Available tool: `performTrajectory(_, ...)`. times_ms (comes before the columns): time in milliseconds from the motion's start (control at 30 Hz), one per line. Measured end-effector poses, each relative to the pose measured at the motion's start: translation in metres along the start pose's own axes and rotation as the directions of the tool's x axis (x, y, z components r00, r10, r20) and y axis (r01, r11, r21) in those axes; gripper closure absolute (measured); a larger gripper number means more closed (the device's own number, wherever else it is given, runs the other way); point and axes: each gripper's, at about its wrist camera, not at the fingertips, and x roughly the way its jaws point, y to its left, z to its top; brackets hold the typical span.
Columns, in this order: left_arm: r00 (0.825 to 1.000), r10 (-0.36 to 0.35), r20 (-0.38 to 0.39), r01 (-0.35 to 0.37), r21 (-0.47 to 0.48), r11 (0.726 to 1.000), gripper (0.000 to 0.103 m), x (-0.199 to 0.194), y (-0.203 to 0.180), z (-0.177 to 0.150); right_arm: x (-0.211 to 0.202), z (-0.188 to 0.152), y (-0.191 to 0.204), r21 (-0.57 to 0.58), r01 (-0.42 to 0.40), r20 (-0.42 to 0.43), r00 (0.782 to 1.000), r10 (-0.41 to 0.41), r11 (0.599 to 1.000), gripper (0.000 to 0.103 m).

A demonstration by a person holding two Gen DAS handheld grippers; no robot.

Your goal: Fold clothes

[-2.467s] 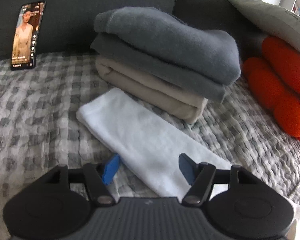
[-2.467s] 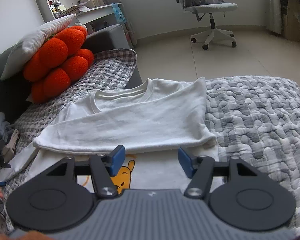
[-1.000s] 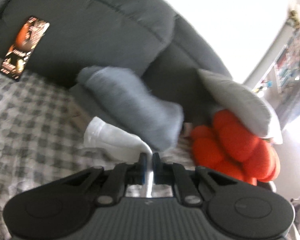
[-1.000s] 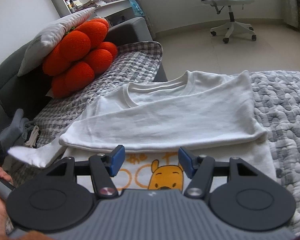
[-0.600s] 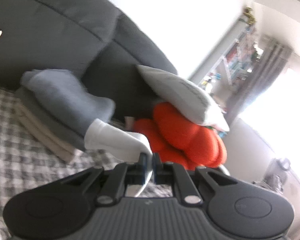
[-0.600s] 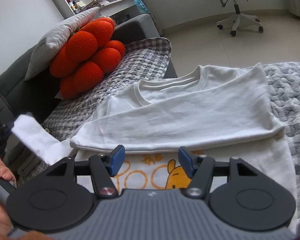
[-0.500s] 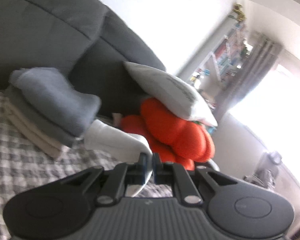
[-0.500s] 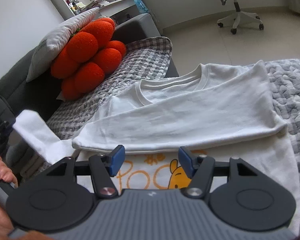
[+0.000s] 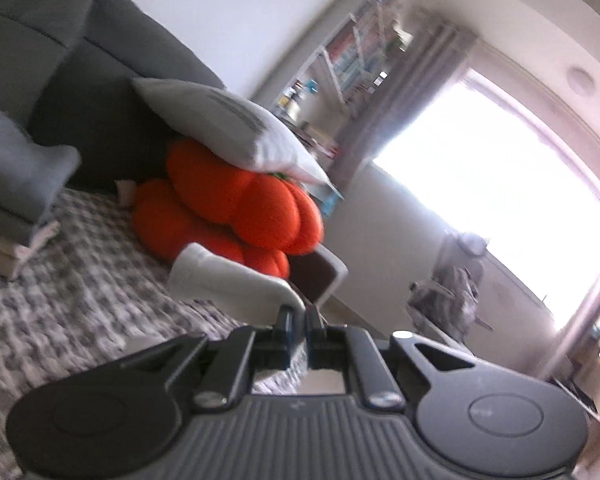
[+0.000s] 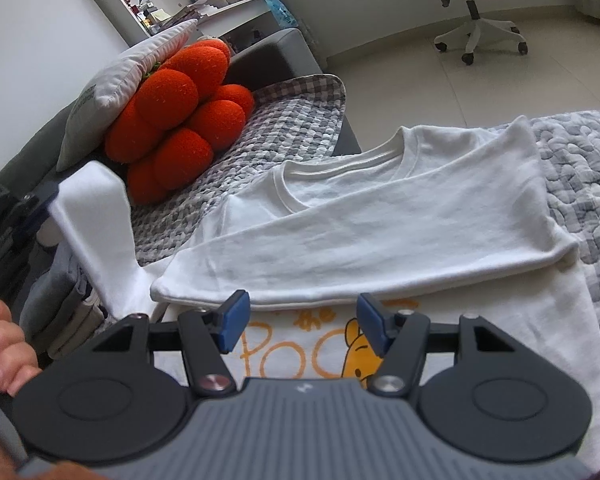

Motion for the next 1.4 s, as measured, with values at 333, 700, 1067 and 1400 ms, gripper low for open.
performTrajectory(333,0.987,-0.117,-0.11,0.125,0.07,0.99,0.097,0.006,-0.021,-0.021,-0.002,0.001,-0.006,0.016,0.008,0.007,1.0,-0.008,1.0,0.04)
performTrajectory(700,0.937,-0.173,-0.304,0.208,0.084,0.975,0.097,0.025,-0.026,-0.043,-0.006,0.003,-0.014,0.037,0.017,0.016,1.0,-0.017,0.999,0.04)
performTrajectory(1067,0.855,-0.147,-0.498,0.237,0.123,0.964,0.097,0.049,-0.027,-0.063,-0.006,0.003,-0.018,0.047,0.024,0.011,1.0,-0.025,0.999,0.04)
performTrajectory(1400,0.799,-0.141,-0.584,0.285,0.162,0.945,0.096,0.053,-0.028,-0.072,-0.006,0.002,-0.018,0.048,0.027,0.006,1.0,-0.027,0.998,0.04)
